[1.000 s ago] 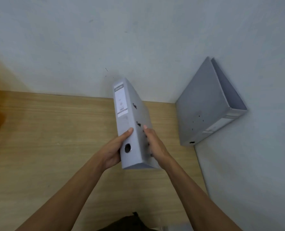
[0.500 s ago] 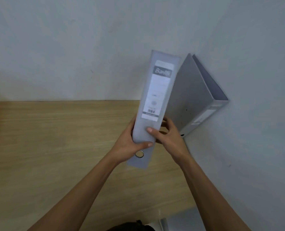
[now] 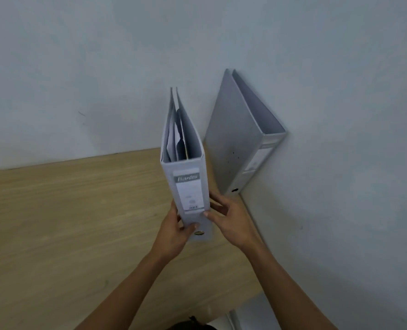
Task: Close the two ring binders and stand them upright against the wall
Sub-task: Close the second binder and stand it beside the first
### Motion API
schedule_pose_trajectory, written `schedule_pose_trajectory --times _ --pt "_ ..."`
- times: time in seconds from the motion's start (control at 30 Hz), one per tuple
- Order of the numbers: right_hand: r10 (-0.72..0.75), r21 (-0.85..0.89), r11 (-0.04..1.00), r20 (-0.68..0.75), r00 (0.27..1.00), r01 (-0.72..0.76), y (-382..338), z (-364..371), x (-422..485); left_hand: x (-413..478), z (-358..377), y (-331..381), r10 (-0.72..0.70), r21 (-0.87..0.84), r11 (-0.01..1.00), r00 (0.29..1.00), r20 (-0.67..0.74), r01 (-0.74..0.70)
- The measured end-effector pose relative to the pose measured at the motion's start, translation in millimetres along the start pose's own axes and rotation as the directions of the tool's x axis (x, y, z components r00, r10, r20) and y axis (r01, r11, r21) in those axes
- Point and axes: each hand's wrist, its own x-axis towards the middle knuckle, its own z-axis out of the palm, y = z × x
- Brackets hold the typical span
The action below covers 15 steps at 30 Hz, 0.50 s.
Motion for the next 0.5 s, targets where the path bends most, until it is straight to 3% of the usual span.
schedule_pose_trajectory --times 0.13,0.5 --pt "0.045 0.047 0.998 -0.065 0.997 -0.042 31 -16 -3 16 19 -5 -0.008 0.127 0.992 1.000 0.019 0.006" --pt "0.089 0.010 0.996 -0.214 0.973 -0.089 53 -59 28 79 56 18 -0.040 0.250 0.968 0.982 0.186 -0.008"
